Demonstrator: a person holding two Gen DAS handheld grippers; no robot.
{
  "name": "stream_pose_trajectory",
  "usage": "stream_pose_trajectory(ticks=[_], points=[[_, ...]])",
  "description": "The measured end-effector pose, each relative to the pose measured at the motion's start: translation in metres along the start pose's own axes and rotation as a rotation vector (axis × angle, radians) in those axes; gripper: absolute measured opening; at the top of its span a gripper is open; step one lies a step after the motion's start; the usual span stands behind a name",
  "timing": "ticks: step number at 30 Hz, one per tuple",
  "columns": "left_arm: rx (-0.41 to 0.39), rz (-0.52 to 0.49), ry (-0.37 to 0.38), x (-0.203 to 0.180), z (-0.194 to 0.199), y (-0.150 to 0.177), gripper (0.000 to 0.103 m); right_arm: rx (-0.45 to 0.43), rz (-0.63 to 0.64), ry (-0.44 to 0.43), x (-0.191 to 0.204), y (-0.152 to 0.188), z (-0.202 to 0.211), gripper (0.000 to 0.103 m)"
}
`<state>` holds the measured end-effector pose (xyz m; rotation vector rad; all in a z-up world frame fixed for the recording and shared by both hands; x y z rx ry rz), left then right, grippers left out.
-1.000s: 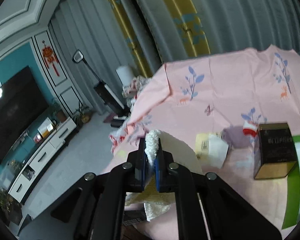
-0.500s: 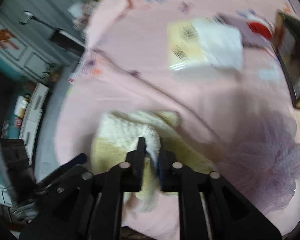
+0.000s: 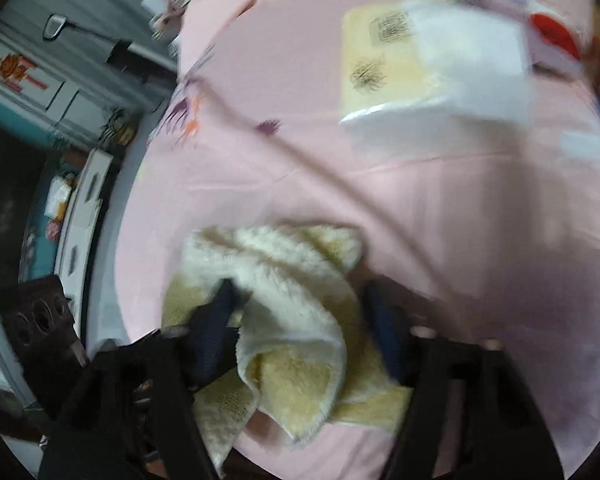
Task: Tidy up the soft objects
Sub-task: 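Carry the cream towel into the green box and lower it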
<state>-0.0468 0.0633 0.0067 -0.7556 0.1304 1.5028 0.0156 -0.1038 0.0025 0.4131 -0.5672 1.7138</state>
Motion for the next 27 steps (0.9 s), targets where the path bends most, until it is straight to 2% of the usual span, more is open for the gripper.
stream_pose_trajectory(ticks=[2,5,8,10,14,19,27], points=[[-0.027,-0.025,-0.008,-0.009,0.007,-0.004,0.028,-0.021,0.002,-0.042,0.003,0.001,0.007,0.032],[-0.087,-0.081,0.007,-0.034,0.024,-0.014,0.028,-0.106,0.03,-0.057,0.011,0.006,0.036,0.031],[-0.149,-0.159,0.036,-0.07,0.04,-0.026,0.028,-0.223,0.049,-0.049,0.015,0.009,0.086,0.031],[-0.174,-0.206,0.084,-0.1,0.047,-0.036,0.028,-0.308,0.065,-0.022,0.014,0.012,0.122,0.031],[-0.186,-0.307,0.153,-0.16,0.042,-0.047,0.028,-0.469,0.045,0.016,-0.01,0.017,0.189,0.031],[-0.167,-0.447,0.193,-0.235,0.015,-0.05,0.028,-0.636,-0.054,0.067,-0.065,0.04,0.25,0.031],[-0.045,-0.582,0.276,-0.329,-0.052,-0.04,0.028,-0.781,-0.239,0.21,-0.141,0.071,0.306,0.031]])
Point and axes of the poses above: each gripper's, at about its wrist camera, not at the fingertips, and z roughly against the way its jaws point, x to its left, y to its underside, the point moved 3 cm from there along -z, roughly the way its jaws point, and after that the axes turned 8 degrees about x, right-handed, at the moved point
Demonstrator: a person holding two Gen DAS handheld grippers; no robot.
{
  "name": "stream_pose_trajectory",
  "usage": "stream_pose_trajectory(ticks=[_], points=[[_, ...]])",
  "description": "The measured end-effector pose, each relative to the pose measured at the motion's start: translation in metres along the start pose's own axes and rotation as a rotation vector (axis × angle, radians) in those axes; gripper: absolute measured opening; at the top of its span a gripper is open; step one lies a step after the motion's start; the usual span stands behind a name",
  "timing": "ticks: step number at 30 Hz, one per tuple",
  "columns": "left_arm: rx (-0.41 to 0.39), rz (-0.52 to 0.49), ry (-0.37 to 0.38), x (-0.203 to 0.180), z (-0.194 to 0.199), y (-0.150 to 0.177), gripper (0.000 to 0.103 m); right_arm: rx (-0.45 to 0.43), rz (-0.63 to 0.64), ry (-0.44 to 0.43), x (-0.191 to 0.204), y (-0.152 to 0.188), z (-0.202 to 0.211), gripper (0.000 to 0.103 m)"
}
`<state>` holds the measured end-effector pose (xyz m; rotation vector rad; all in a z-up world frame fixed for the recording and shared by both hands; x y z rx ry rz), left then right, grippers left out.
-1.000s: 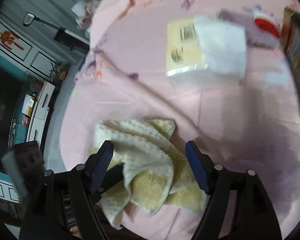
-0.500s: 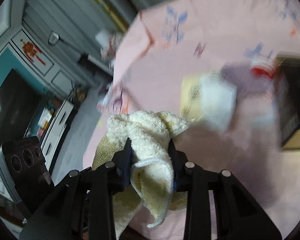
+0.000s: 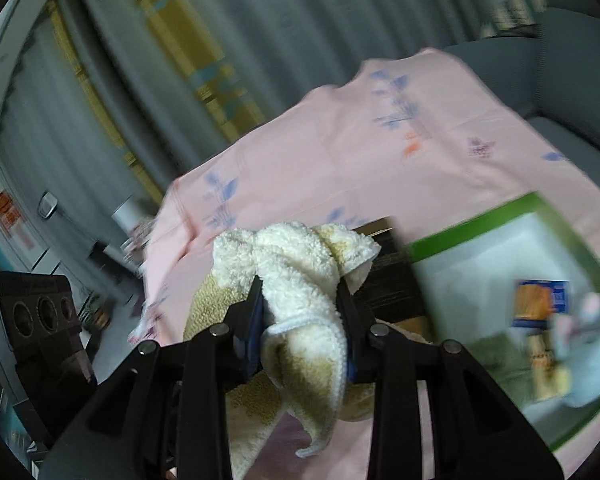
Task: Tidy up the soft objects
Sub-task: 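Carry the cream towel into the green box and lower it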
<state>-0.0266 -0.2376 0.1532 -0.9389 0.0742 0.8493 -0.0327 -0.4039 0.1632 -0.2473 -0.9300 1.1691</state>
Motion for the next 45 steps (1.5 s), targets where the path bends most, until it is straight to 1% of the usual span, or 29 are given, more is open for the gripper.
stream_pose_trajectory(ticks=[2,5,7,8,10,11,13,15,18,20,22,24,26,27,30,31,33,34,35,37,38,40,42,43,45], points=[[0.03,-0.009,0.029,-0.011,-0.021,-0.005,0.028,-0.023,-0.05,0.034,-0.025,0.001,0.008,0.031],[0.071,-0.027,0.053,-0.027,-0.051,-0.009,0.028,-0.044,-0.128,0.056,-0.058,0.001,0.013,0.031],[0.093,-0.031,0.055,-0.032,-0.065,-0.009,0.028,-0.051,-0.176,0.077,-0.077,0.001,0.011,0.031],[0.119,-0.037,0.056,-0.035,-0.076,-0.009,0.028,-0.053,-0.197,0.095,-0.086,0.003,0.011,0.031],[0.144,-0.042,0.044,-0.04,-0.089,-0.008,0.028,-0.056,-0.227,0.14,-0.096,0.005,0.006,0.031],[0.152,-0.042,0.042,-0.042,-0.095,-0.008,0.028,-0.06,-0.24,0.148,-0.102,0.006,0.009,0.03],[0.163,-0.04,0.049,-0.046,-0.103,-0.005,0.028,-0.068,-0.274,0.15,-0.111,0.006,0.007,0.03],[0.183,-0.046,0.051,-0.052,-0.111,-0.004,0.028,-0.073,-0.295,0.173,-0.12,0.007,0.008,0.03],[0.197,-0.062,0.033,-0.059,-0.114,-0.001,0.028,-0.096,-0.321,0.204,-0.132,0.006,0.013,0.03],[0.211,-0.063,0.03,-0.062,-0.117,0.001,0.028,-0.112,-0.329,0.209,-0.138,0.008,0.015,0.03],[0.234,-0.066,0.024,-0.062,-0.123,-0.001,0.038,-0.121,-0.336,0.199,-0.142,0.009,0.016,0.03],[0.23,-0.061,-0.001,-0.06,-0.121,0.0,0.055,-0.135,-0.36,0.208,-0.145,0.01,0.017,0.03],[0.208,-0.052,-0.006,-0.058,-0.116,0.002,0.062,-0.144,-0.35,0.234,-0.143,0.009,0.018,0.033],[0.2,-0.049,0.001,-0.057,-0.113,0.003,0.062,-0.143,-0.342,0.25,-0.142,0.009,0.018,0.033],[0.194,-0.043,0.009,-0.055,-0.102,0.005,0.062,-0.143,-0.34,0.275,-0.14,0.009,0.018,0.038],[0.187,-0.045,0.008,-0.055,-0.097,0.006,0.063,-0.153,-0.35,0.269,-0.139,0.009,0.02,0.043],[0.17,-0.055,0.003,-0.055,-0.084,0.006,0.071,-0.17,-0.354,0.251,-0.137,0.009,0.024,0.052],[0.165,-0.059,-0.001,-0.054,-0.08,0.006,0.074,-0.176,-0.351,0.243,-0.134,0.009,0.026,0.061],[0.155,-0.06,-0.016,-0.052,-0.071,0.006,0.08,-0.185,-0.344,0.241,-0.131,0.009,0.029,0.071],[0.134,-0.062,-0.046,-0.046,-0.058,0.01,0.081,-0.208,-0.331,0.249,-0.121,0.009,0.035,0.08],[0.125,-0.054,-0.061,-0.042,-0.049,0.014,0.082,-0.207,-0.323,0.259,-0.114,0.01,0.038,0.08],[0.123,-0.034,-0.06,-0.032,-0.033,0.023,0.082,-0.215,-0.278,0.27,-0.096,0.01,0.043,0.081],[0.096,-0.001,-0.069,-0.017,-0.01,0.03,0.082,-0.235,-0.246,0.273,-0.078,0.012,0.049,0.089],[0.081,0.015,-0.087,-0.011,0.001,0.033,0.082,-0.24,-0.229,0.266,-0.068,0.014,0.051,0.094],[0.054,0.045,-0.132,0.004,0.021,0.04,0.083,-0.225,-0.179,0.241,-0.046,0.017,0.05,0.097]])
Point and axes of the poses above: each gripper's, at about its wrist camera, not at the fingertips, and z roughly against the way its jaws point, x to its left, y to its underside, the point moved 3 cm from there along -z, roughly the way its jaws point, and after that the axes turned 8 degrees about x, right-handed, at the moved point
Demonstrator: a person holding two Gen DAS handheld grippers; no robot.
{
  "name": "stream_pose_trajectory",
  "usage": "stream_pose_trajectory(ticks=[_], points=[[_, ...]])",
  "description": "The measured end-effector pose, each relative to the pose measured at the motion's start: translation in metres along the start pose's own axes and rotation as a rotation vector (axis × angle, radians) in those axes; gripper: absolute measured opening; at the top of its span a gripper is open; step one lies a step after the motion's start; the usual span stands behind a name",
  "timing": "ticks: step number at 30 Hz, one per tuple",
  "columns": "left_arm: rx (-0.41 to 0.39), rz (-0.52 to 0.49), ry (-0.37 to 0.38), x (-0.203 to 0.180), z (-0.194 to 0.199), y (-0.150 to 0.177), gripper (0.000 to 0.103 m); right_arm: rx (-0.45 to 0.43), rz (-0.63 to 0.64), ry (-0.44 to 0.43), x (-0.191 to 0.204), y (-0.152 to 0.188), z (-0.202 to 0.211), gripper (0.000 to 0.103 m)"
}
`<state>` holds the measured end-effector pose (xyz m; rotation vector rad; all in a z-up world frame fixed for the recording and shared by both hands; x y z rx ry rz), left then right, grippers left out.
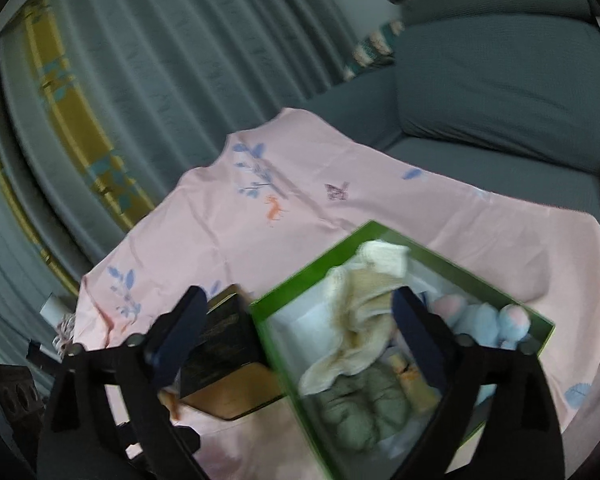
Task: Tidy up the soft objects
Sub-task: 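Carry the cream towel into the green box and lower it, then move the right gripper back to the purple mesh bath puff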
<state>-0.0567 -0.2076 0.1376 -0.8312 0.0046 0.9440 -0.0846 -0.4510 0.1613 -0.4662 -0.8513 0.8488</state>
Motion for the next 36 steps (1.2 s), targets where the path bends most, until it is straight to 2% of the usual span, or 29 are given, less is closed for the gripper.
stream_pose_trajectory(ticks=[5,9,14,17,20,24,29,31,34,36], points=[[-0.033,0.092,-0.112,0.049,0.04,0.032,0.084,0.139,0.13,-0.118,0.054,0.028,-0.006,0.098],[-0.012,0.192,-0.176,0.084,0.056,0.062,0.084,0.28,0.203,-0.237,0.092,0.058,-0.022,0.098],[0.005,0.315,-0.229,0.116,0.064,0.102,0.084,0.473,0.332,-0.332,0.138,0.107,-0.042,0.098],[0.03,0.38,-0.206,0.129,0.062,0.125,0.084,0.573,0.387,-0.397,0.158,0.133,-0.047,0.098],[0.049,0.417,-0.269,0.135,0.062,0.14,0.084,0.597,0.436,-0.37,0.166,0.149,-0.049,0.098],[0.05,0.43,-0.293,0.141,0.062,0.146,0.084,0.641,0.46,-0.348,0.164,0.164,-0.059,0.098],[0.066,0.468,-0.255,0.145,0.052,0.155,0.084,0.717,0.432,-0.363,0.162,0.174,-0.074,0.098],[0.078,0.45,-0.258,0.141,0.046,0.158,0.084,0.73,0.451,-0.337,0.157,0.178,-0.078,0.098],[0.087,0.452,-0.223,0.139,0.035,0.155,0.084,0.742,0.436,-0.327,0.148,0.178,-0.087,0.097],[0.092,0.451,-0.218,0.136,0.026,0.154,0.084,0.735,0.411,-0.272,0.138,0.176,-0.095,0.097]])
Point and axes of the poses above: each gripper's, at about its wrist camera, not at the fingertips, and z roughly against the way its jaws point, x to its left, y to its underside, the point moved 3 cm from there along -z, roughly the way its jaws point, and after that the axes turned 8 degrees about x, right-handed, at the moved point
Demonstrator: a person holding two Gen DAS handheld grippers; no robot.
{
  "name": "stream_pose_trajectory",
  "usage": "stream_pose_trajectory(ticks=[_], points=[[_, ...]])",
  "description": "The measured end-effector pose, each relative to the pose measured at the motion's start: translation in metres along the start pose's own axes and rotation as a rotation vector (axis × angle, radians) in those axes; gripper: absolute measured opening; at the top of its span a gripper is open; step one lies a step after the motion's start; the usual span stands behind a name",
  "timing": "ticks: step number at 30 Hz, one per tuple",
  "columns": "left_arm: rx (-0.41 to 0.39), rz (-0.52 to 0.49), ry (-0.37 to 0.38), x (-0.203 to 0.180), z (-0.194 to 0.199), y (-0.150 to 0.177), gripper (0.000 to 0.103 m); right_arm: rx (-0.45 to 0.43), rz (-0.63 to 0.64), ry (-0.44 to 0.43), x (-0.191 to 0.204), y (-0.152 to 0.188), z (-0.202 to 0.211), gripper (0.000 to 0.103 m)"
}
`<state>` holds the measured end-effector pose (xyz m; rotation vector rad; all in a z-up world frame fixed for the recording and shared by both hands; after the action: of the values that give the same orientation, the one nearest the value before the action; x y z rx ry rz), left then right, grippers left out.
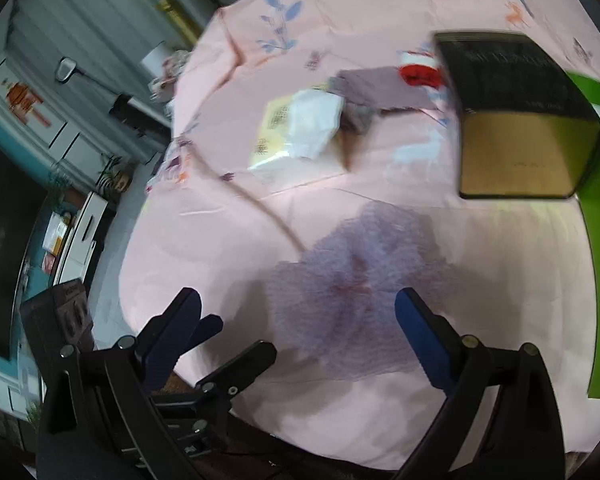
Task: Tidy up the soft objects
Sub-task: 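Move the right gripper back to the purple mesh bath puff, then grasp the purple mesh bath puff with the right gripper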
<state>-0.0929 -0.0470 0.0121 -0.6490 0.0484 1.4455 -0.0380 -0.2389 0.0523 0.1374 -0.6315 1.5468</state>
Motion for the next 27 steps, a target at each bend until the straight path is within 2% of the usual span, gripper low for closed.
stream_pose_trajectory(ticks=[2,5,7,9,11,12,15,17,18,20,23,27], points=[[0.014,-0.013,0.015,-0.007,-0.008,-0.002,0.084,-0.002,-0.038,0.035,-0.014,-0.002,-0.003,0.096],[0.002,-0.022,0.033,-0.017,-0.015,-0.006,0.081,0.01,-0.092,0.01,-0.03,-0.005,-0.007,0.096],[0.012,-0.042,0.051,-0.025,-0.022,-0.009,0.078,0.015,-0.114,0.025,-0.038,-0.007,-0.01,0.096],[0.021,-0.047,0.045,-0.028,-0.029,-0.014,0.067,0.015,-0.119,0.033,-0.044,-0.008,-0.014,0.096],[0.008,-0.051,0.022,-0.032,-0.035,-0.02,0.066,0.032,-0.138,0.054,-0.05,-0.008,-0.022,0.095],[0.002,-0.059,0.019,-0.035,-0.037,-0.023,0.06,0.046,-0.146,0.05,-0.053,-0.008,-0.026,0.093],[0.011,-0.066,0.026,-0.041,-0.047,-0.029,0.046,0.022,-0.126,0.062,-0.053,-0.012,-0.028,0.083],[0.013,-0.085,0.02,-0.046,-0.051,-0.031,0.036,0.03,-0.106,0.028,-0.051,-0.012,-0.031,0.055],[0.021,-0.09,0.025,-0.049,-0.053,-0.032,0.032,0.037,-0.117,-0.004,-0.052,-0.012,-0.032,0.05],[0.021,-0.094,0.026,-0.053,-0.055,-0.033,0.03,0.042,-0.129,-0.034,-0.053,-0.013,-0.034,0.035],[0.007,-0.109,0.039,-0.06,-0.051,-0.035,0.03,0.021,-0.111,-0.028,-0.05,-0.015,-0.027,0.029],[-0.038,-0.151,0.074,-0.075,-0.036,-0.04,0.03,-0.052,-0.076,0.001,-0.043,-0.016,-0.002,0.028]])
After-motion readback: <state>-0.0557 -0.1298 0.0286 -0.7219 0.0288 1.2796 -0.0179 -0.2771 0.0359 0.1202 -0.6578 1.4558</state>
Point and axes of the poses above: each gripper's, at about its wrist camera, not at the fingertips, and z roughly against the way its jaws point, x to its left, y to its underside, the point moved 3 cm from there along -z, roughly the way its jaws point, and after that the axes turned 8 degrees about x, right-handed, at the moved point
